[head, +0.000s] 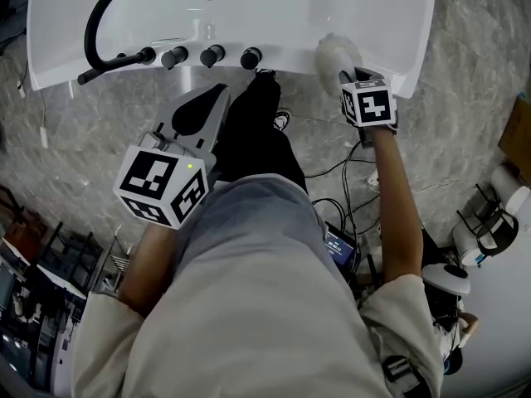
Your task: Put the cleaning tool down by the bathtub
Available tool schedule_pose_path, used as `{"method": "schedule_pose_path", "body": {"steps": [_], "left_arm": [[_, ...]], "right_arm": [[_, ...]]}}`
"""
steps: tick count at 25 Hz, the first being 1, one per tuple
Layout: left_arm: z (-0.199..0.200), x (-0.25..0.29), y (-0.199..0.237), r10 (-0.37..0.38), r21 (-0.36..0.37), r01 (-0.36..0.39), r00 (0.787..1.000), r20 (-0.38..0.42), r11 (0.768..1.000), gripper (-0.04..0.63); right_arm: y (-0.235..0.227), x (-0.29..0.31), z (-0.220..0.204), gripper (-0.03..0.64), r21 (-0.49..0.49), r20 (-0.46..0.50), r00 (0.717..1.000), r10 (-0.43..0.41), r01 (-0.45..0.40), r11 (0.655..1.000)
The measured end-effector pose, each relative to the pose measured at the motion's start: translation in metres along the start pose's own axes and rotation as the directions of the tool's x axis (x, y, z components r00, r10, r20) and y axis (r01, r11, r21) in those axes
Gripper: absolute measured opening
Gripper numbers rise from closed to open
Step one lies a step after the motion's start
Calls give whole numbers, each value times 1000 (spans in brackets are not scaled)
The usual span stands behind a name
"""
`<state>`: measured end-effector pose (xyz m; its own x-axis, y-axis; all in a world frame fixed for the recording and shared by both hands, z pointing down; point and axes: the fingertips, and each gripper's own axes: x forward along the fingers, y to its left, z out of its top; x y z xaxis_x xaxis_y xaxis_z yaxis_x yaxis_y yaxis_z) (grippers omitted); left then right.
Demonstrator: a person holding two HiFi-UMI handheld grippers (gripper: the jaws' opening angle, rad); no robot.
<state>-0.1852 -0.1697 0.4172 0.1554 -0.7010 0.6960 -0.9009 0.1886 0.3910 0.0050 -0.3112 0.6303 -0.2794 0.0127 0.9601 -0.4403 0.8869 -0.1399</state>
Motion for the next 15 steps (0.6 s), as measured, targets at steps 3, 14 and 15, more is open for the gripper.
{"method": "schedule_pose_path", "body": {"steps": [3, 14, 15], "left_arm": [[-1, 2, 5, 3, 2, -3, 1000, -3, 1000, 9], [3, -2, 10, 18, -14, -18, 1000, 8, 1000, 9], [2, -2, 11, 19, -15, -19, 1000, 8, 1000, 9]], "right_arm": [[2, 7, 3, 78, 13, -2, 1000, 8, -8, 1000], [3, 13, 6, 79, 21, -20, 1000, -2, 2, 1000], [2, 13, 6, 80, 23, -21, 1000, -3, 4, 1000]]}}
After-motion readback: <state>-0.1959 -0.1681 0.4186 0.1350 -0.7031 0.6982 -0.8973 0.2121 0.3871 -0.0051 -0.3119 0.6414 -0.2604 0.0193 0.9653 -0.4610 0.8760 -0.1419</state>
